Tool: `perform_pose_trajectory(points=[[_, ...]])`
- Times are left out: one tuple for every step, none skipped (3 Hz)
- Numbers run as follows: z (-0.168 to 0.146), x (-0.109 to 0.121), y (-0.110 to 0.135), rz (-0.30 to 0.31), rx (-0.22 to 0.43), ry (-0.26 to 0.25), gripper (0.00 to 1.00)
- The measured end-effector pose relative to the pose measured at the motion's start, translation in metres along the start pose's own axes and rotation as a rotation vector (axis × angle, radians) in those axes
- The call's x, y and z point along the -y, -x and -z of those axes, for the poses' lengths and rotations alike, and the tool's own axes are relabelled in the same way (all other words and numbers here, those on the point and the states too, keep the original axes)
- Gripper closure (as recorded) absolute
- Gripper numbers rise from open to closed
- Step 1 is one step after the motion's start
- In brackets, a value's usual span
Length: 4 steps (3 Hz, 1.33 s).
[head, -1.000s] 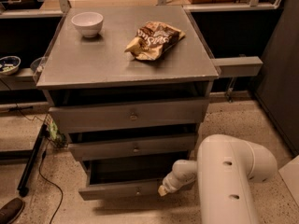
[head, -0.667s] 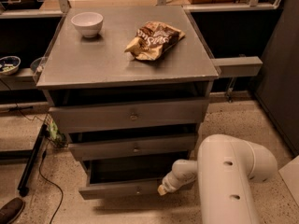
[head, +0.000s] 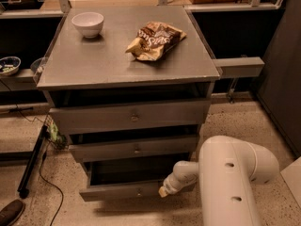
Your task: Close bottom drawer
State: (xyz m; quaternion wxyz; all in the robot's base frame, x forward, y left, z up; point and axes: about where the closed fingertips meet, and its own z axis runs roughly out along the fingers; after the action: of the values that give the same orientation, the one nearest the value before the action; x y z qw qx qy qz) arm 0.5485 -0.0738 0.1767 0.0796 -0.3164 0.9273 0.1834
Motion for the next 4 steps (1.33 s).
perform_pose_trajectory(points=[[0.0000,0.0000,0.0000,0.000,0.000,0.000,0.34],[-0.0001,-0.0001,0.0000,0.000,0.000,0.000,0.04],[-0.0001,-0.0001,-0.0001,0.000,0.000,0.000,0.00],[-0.0001,-0.0001,-0.0001,0.000,0.000,0.000,0.00]])
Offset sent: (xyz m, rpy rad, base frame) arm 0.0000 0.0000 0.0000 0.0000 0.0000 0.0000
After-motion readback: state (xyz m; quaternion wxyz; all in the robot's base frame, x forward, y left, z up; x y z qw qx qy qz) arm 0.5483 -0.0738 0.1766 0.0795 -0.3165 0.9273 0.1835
